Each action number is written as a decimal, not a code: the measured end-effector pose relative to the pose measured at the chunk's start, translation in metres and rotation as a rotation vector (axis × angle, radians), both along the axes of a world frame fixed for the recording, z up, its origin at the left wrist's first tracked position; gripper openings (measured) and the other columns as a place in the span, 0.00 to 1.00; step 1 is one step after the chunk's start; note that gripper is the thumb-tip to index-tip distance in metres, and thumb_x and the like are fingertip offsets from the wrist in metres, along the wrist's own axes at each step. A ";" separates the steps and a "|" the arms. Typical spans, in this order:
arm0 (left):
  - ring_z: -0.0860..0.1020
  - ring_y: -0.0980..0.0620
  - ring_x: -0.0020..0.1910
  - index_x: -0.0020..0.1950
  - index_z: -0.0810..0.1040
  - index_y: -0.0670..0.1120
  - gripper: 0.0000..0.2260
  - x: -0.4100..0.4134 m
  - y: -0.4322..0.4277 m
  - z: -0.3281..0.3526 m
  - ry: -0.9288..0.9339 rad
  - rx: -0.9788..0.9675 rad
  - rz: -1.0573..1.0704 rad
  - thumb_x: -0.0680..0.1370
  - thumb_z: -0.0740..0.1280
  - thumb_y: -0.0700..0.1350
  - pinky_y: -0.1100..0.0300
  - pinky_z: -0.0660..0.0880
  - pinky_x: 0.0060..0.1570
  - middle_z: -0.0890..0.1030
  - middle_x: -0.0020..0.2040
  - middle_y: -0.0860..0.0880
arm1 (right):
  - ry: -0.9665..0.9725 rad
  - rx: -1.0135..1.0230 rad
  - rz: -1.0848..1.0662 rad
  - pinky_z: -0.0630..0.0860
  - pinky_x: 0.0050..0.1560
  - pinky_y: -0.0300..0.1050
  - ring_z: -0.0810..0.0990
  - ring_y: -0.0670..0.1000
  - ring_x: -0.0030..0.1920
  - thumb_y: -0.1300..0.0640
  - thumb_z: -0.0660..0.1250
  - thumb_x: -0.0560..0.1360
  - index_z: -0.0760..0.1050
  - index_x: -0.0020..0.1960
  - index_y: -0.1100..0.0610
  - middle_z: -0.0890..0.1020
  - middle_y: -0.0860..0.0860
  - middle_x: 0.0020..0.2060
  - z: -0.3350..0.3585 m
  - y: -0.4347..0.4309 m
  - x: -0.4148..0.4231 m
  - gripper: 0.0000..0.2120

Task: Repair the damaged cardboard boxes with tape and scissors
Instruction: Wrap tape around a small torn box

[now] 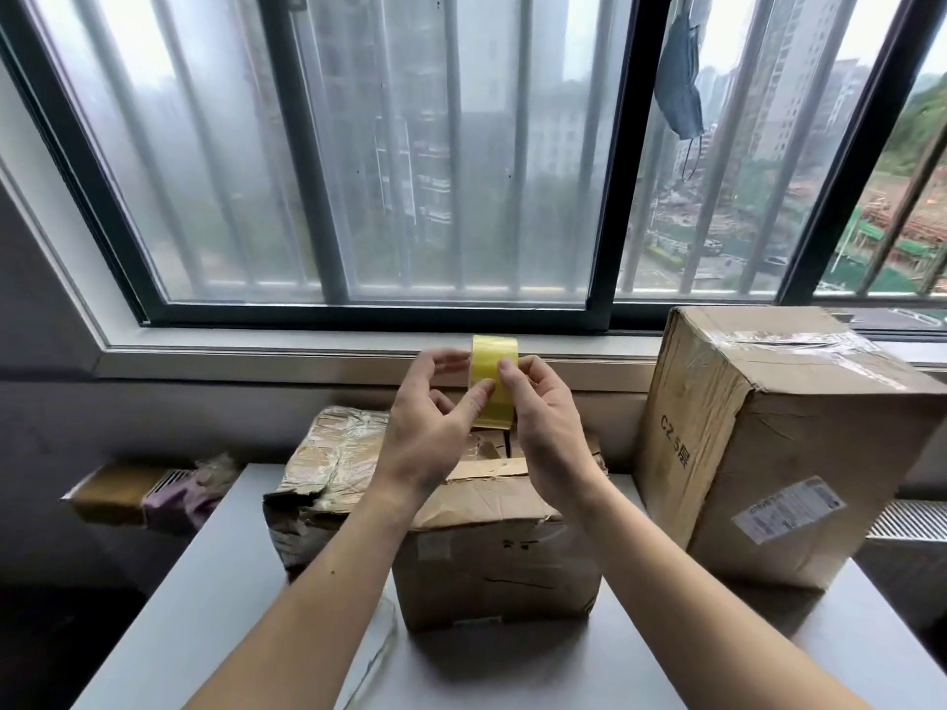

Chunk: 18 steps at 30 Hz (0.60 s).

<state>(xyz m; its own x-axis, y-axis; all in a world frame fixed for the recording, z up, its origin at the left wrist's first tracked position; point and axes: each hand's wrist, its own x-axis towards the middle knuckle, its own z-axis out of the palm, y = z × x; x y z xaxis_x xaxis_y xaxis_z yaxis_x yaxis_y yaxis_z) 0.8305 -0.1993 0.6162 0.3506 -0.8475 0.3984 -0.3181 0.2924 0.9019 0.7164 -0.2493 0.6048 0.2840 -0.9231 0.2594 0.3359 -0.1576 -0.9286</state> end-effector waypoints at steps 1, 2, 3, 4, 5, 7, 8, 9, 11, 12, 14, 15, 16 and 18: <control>0.75 0.52 0.33 0.61 0.77 0.53 0.15 0.002 0.001 0.004 -0.125 -0.056 0.051 0.76 0.73 0.47 0.63 0.76 0.36 0.79 0.55 0.56 | 0.029 -0.045 0.000 0.74 0.49 0.59 0.76 0.55 0.45 0.49 0.65 0.79 0.77 0.48 0.55 0.80 0.57 0.43 0.000 0.000 -0.003 0.10; 0.77 0.54 0.37 0.62 0.77 0.53 0.15 0.006 0.001 0.008 -0.258 -0.110 0.067 0.76 0.73 0.47 0.63 0.77 0.40 0.76 0.58 0.56 | 0.073 -0.090 0.001 0.74 0.46 0.56 0.76 0.53 0.43 0.51 0.65 0.81 0.77 0.47 0.55 0.80 0.54 0.41 -0.001 0.000 -0.006 0.09; 0.77 0.55 0.45 0.62 0.79 0.53 0.15 0.013 0.000 0.012 -0.385 -0.137 0.041 0.76 0.73 0.48 0.62 0.78 0.47 0.75 0.59 0.56 | 0.128 -0.131 0.007 0.74 0.43 0.54 0.76 0.52 0.41 0.52 0.64 0.82 0.76 0.47 0.55 0.79 0.52 0.40 -0.002 0.000 -0.010 0.09; 0.76 0.55 0.54 0.62 0.80 0.53 0.14 0.019 -0.001 0.016 -0.484 -0.125 -0.022 0.76 0.73 0.48 0.60 0.76 0.55 0.75 0.60 0.57 | 0.179 -0.160 0.015 0.74 0.40 0.53 0.75 0.51 0.39 0.52 0.63 0.83 0.76 0.46 0.55 0.78 0.51 0.38 -0.003 -0.001 -0.014 0.09; 0.73 0.56 0.61 0.62 0.80 0.55 0.14 0.025 -0.002 0.021 -0.551 -0.076 -0.104 0.77 0.72 0.49 0.58 0.72 0.62 0.75 0.61 0.58 | 0.216 -0.176 0.022 0.74 0.37 0.51 0.74 0.49 0.37 0.52 0.63 0.83 0.75 0.45 0.56 0.77 0.49 0.36 -0.003 -0.002 -0.018 0.10; 0.71 0.57 0.65 0.63 0.80 0.56 0.15 0.032 -0.003 0.029 -0.556 0.061 -0.284 0.76 0.71 0.52 0.59 0.69 0.66 0.77 0.61 0.59 | 0.234 -0.160 0.029 0.70 0.33 0.44 0.72 0.47 0.34 0.51 0.64 0.82 0.76 0.42 0.56 0.76 0.49 0.32 -0.003 -0.004 -0.023 0.13; 0.73 0.58 0.64 0.62 0.81 0.55 0.16 0.033 -0.003 0.032 -0.506 0.119 -0.351 0.75 0.71 0.53 0.59 0.71 0.64 0.77 0.60 0.58 | 0.234 -0.149 0.034 0.68 0.32 0.44 0.71 0.48 0.33 0.50 0.66 0.81 0.77 0.41 0.55 0.75 0.49 0.32 -0.003 -0.004 -0.024 0.13; 0.76 0.58 0.61 0.60 0.81 0.54 0.15 0.032 -0.003 0.034 -0.458 0.158 -0.386 0.74 0.72 0.53 0.60 0.73 0.62 0.78 0.58 0.57 | 0.238 -0.141 0.042 0.67 0.33 0.45 0.70 0.49 0.34 0.48 0.67 0.80 0.78 0.39 0.54 0.75 0.51 0.32 -0.002 -0.004 -0.025 0.14; 0.77 0.58 0.55 0.57 0.81 0.54 0.13 0.030 -0.003 0.035 -0.421 0.209 -0.384 0.73 0.74 0.52 0.58 0.75 0.57 0.80 0.53 0.57 | 0.256 -0.132 0.061 0.65 0.35 0.50 0.70 0.53 0.35 0.46 0.68 0.77 0.79 0.36 0.55 0.75 0.53 0.32 -0.002 -0.005 -0.025 0.15; 0.78 0.56 0.54 0.57 0.80 0.53 0.13 0.030 -0.004 0.035 -0.409 0.232 -0.380 0.74 0.75 0.50 0.57 0.76 0.56 0.81 0.52 0.56 | 0.264 -0.133 0.069 0.64 0.36 0.51 0.70 0.53 0.35 0.45 0.69 0.75 0.79 0.35 0.58 0.75 0.54 0.32 -0.002 -0.006 -0.025 0.17; 0.79 0.56 0.52 0.58 0.79 0.53 0.14 0.030 -0.003 0.035 -0.358 0.263 -0.402 0.74 0.75 0.47 0.59 0.77 0.54 0.82 0.52 0.55 | 0.265 -0.114 0.093 0.63 0.38 0.52 0.70 0.55 0.37 0.43 0.70 0.73 0.77 0.38 0.66 0.75 0.57 0.33 0.000 -0.008 -0.025 0.24; 0.79 0.56 0.52 0.60 0.78 0.52 0.15 0.030 -0.003 0.035 -0.315 0.261 -0.416 0.74 0.75 0.45 0.61 0.76 0.52 0.82 0.52 0.54 | 0.245 -0.089 0.103 0.64 0.37 0.51 0.70 0.55 0.36 0.42 0.70 0.73 0.77 0.39 0.67 0.75 0.58 0.34 0.001 -0.009 -0.025 0.25; 0.79 0.57 0.51 0.62 0.77 0.51 0.16 0.030 -0.002 0.035 -0.269 0.254 -0.422 0.75 0.74 0.42 0.63 0.76 0.51 0.82 0.53 0.53 | 0.211 -0.059 0.094 0.66 0.36 0.49 0.71 0.54 0.34 0.44 0.69 0.75 0.77 0.37 0.66 0.75 0.58 0.33 0.001 -0.010 -0.026 0.24; 0.80 0.57 0.51 0.63 0.78 0.50 0.16 0.031 0.000 0.034 -0.220 0.247 -0.404 0.77 0.71 0.38 0.63 0.76 0.52 0.83 0.52 0.52 | 0.150 0.009 0.051 0.67 0.30 0.43 0.70 0.51 0.28 0.49 0.65 0.80 0.77 0.33 0.61 0.74 0.55 0.28 0.002 -0.010 -0.027 0.21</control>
<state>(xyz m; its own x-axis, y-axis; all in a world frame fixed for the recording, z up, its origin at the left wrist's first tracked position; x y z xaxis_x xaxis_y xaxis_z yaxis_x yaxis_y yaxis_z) 0.8611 -0.1995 0.6507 -0.0935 -0.9759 0.1974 -0.4137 0.2184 0.8838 0.6891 -0.2593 0.6067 0.3657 -0.9084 0.2027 0.2004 -0.1358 -0.9703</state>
